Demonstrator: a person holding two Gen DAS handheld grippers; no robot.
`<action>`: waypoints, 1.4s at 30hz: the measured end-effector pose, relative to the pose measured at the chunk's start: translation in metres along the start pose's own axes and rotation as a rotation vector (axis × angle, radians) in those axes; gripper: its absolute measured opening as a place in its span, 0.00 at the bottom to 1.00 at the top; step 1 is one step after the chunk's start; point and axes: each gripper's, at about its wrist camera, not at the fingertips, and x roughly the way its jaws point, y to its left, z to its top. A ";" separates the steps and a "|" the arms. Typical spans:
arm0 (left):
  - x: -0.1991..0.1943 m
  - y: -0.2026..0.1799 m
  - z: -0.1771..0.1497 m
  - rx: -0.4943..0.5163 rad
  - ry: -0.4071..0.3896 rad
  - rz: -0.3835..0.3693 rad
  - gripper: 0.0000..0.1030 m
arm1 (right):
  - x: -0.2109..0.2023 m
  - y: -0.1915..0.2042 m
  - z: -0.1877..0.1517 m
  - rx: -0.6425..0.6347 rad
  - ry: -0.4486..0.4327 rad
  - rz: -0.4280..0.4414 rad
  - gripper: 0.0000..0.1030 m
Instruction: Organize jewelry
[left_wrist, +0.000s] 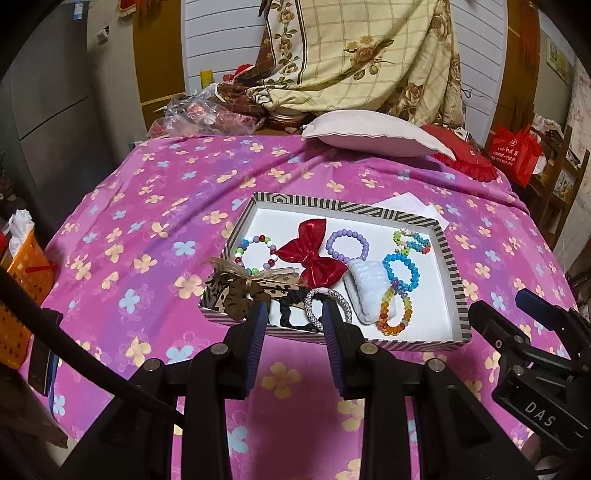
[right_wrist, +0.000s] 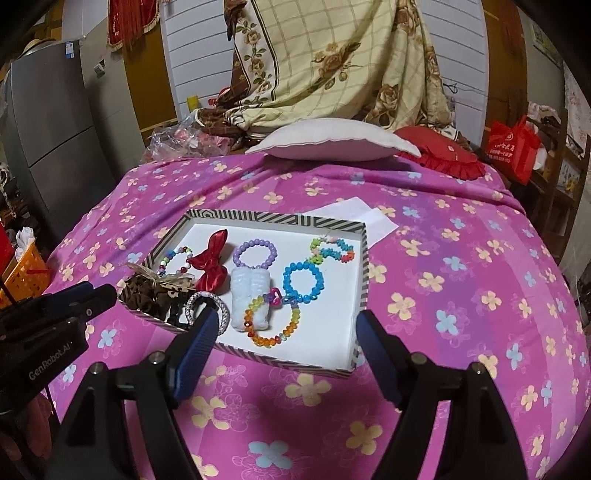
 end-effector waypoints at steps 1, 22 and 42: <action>-0.001 0.000 0.001 -0.001 -0.003 -0.002 0.36 | 0.000 0.000 0.001 -0.002 0.002 -0.002 0.79; 0.000 -0.002 0.007 0.001 -0.005 0.008 0.36 | -0.001 0.001 0.005 -0.017 0.005 0.008 0.80; 0.007 0.000 0.007 0.000 0.005 0.010 0.36 | 0.014 0.002 0.004 -0.027 0.033 0.004 0.80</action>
